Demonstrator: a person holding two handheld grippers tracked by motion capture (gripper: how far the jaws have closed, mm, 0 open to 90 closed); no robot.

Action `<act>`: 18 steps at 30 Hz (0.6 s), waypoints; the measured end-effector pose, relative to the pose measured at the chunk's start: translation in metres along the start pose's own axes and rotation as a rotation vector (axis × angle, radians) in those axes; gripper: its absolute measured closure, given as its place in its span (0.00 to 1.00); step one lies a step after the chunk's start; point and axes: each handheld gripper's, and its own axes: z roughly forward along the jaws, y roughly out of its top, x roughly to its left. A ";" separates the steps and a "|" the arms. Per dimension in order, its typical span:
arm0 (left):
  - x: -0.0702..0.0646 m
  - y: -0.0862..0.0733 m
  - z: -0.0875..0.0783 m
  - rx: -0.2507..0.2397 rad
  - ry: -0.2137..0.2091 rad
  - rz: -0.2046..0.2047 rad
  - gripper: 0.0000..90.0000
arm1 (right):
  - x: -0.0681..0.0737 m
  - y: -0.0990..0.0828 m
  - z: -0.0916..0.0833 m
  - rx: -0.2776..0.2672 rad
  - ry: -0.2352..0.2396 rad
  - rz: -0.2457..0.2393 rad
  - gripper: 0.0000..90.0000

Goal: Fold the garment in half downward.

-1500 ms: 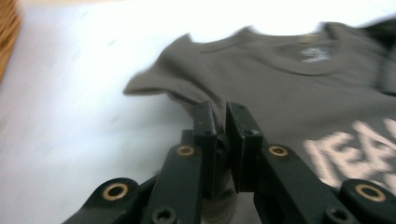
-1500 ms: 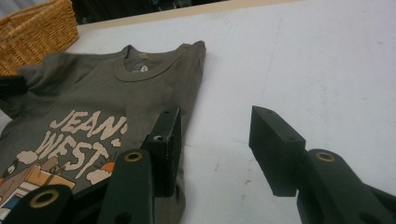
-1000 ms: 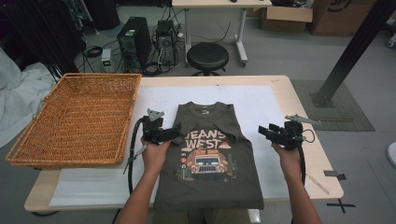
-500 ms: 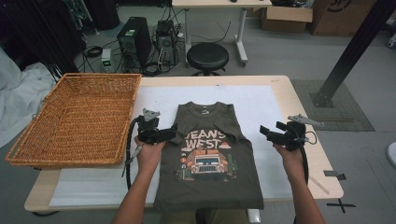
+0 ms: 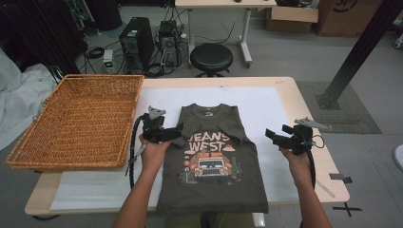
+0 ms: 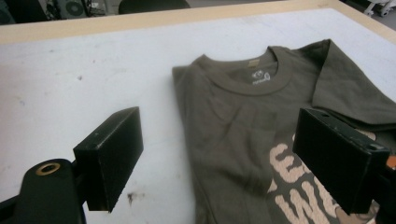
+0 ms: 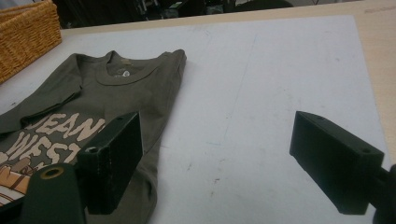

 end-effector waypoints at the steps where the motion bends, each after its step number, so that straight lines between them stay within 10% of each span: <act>1: 0.000 0.003 0.002 -0.001 -0.002 0.000 0.18 | 0.000 0.001 0.000 -0.002 0.000 0.000 0.19; 18: 0.032 0.016 0.076 0.104 0.003 0.066 0.28 | 0.000 0.002 0.009 0.026 0.024 0.000 0.19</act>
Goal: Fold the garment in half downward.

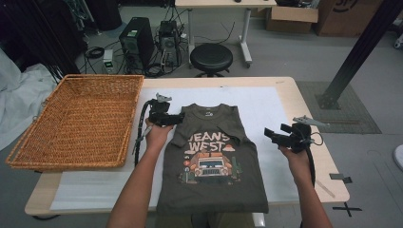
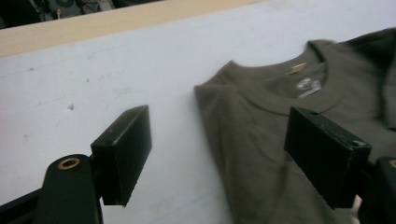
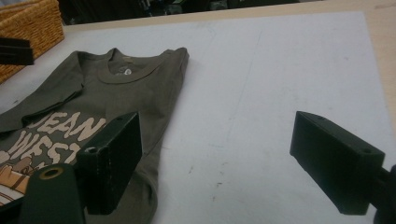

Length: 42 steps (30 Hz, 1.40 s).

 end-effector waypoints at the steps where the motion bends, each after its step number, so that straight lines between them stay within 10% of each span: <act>1: 0.001 -0.001 0.006 0.020 0.004 0.004 0.29 | 0.001 -0.001 0.002 0.005 0.004 -0.003 0.19; 16: 0.006 -0.007 0.037 0.073 0.045 -0.053 0.55 | 0.002 0.009 0.040 0.028 0.021 -0.017 0.22; 21: 0.006 -0.009 0.037 0.057 0.018 -0.019 0.61 | 0.007 0.026 0.086 0.063 0.036 0.002 0.30; 31: 0.004 -0.009 0.035 0.070 -0.027 -0.045 0.91 | 0.027 0.047 0.164 0.258 0.044 -0.107 0.58; 36: 0.005 -0.009 0.035 0.072 -0.038 -0.080 0.96 | 0.026 0.045 0.164 0.267 0.020 -0.120 0.96; 42: 0.009 -0.008 0.017 0.016 -0.102 -0.087 0.97 | 0.031 0.048 0.145 0.186 0.096 -0.113 0.97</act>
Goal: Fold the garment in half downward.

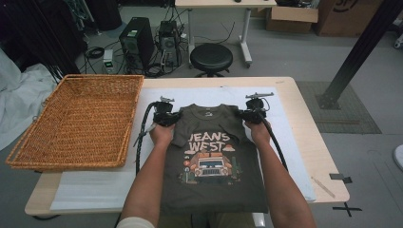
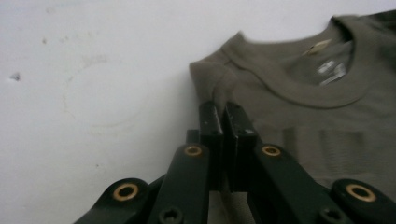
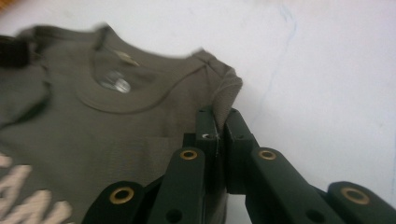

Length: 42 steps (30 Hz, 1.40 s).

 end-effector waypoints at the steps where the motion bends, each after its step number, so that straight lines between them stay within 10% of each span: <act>1: -0.001 0.000 -0.006 -0.021 -0.013 0.002 0.97 | 0.002 -0.001 -0.006 -0.012 0.007 -0.007 0.97; 10: -0.030 -0.018 -0.076 -0.154 -0.203 0.073 0.97 | 0.029 -0.022 -0.079 -0.159 0.068 -0.046 0.97; 19: -0.054 -0.080 -0.140 -0.220 -0.316 0.081 0.97 | 0.066 -0.090 -0.153 -0.200 0.132 -0.029 0.96; 29: -0.070 -0.149 -0.162 -0.131 -0.392 0.129 0.96 | 0.105 -0.166 -0.183 -0.147 0.150 -0.110 0.96; 32: -0.069 -0.158 -0.167 -0.126 -0.384 0.141 0.93 | 0.110 -0.179 -0.185 -0.113 0.156 -0.120 0.93; 34: -0.066 -0.154 -0.169 -0.155 -0.318 0.108 0.53 | 0.107 -0.180 -0.192 -0.140 0.171 -0.094 0.74; 36: -0.058 -0.145 -0.168 -0.186 -0.280 0.046 0.35 | 0.097 -0.172 -0.200 -0.211 0.183 -0.014 0.65; 39: -0.049 -0.129 -0.158 -0.183 -0.195 0.034 0.33 | 0.078 -0.153 -0.201 -0.266 0.100 0.062 0.59; 42: -0.048 -0.118 -0.135 -0.095 -0.108 0.061 0.32 | 0.063 -0.135 -0.177 -0.179 -0.006 0.072 0.55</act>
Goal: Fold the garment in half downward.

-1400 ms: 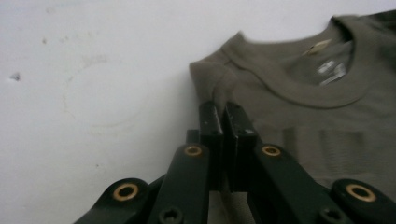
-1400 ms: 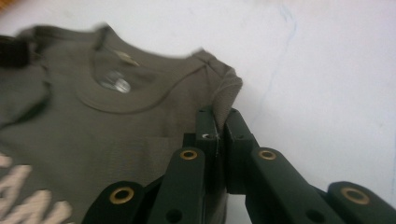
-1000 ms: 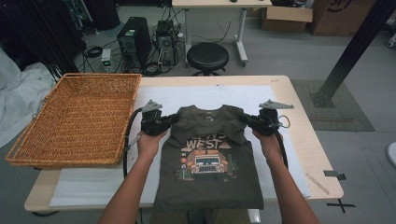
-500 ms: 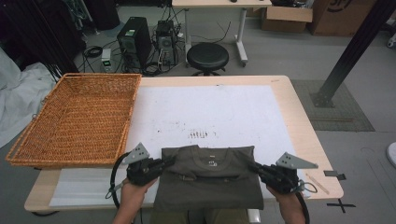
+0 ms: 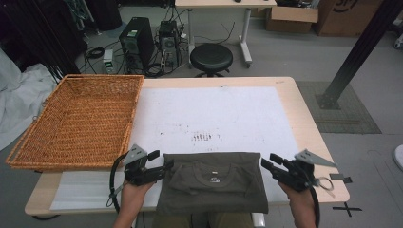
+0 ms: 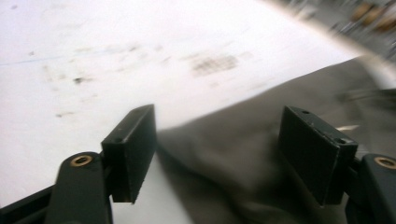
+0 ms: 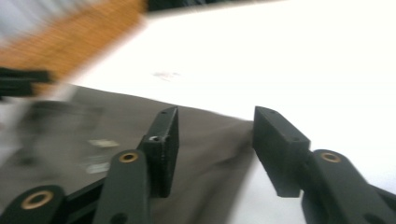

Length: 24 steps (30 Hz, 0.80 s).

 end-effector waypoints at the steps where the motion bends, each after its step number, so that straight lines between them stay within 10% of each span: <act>1: 0.001 0.002 0.008 0.027 0.032 -0.017 0.31 | -0.002 0.002 0.012 0.029 -0.012 0.002 0.53; 4: 0.003 0.002 0.026 0.112 0.033 -0.032 0.34 | -0.002 0.005 0.041 0.123 -0.036 -0.035 0.52; 6: 0.004 0.000 0.030 0.140 0.019 -0.045 0.53 | -0.003 0.003 0.055 0.193 -0.034 -0.041 0.56; 8: 0.007 0.002 0.029 0.139 -0.007 -0.071 0.81 | -0.004 0.000 0.061 0.224 -0.017 -0.036 0.79; 10: 0.008 0.005 0.031 0.124 0.008 -0.052 0.90 | -0.004 0.001 0.064 0.215 -0.014 -0.039 0.92; 21: 0.055 0.057 0.064 -0.010 0.140 -0.143 0.89 | -0.009 0.062 0.134 0.120 -0.133 -0.096 0.94; 24: 0.059 0.056 0.063 -0.028 0.129 -0.194 0.59 | -0.013 0.063 0.143 0.133 -0.156 -0.091 0.82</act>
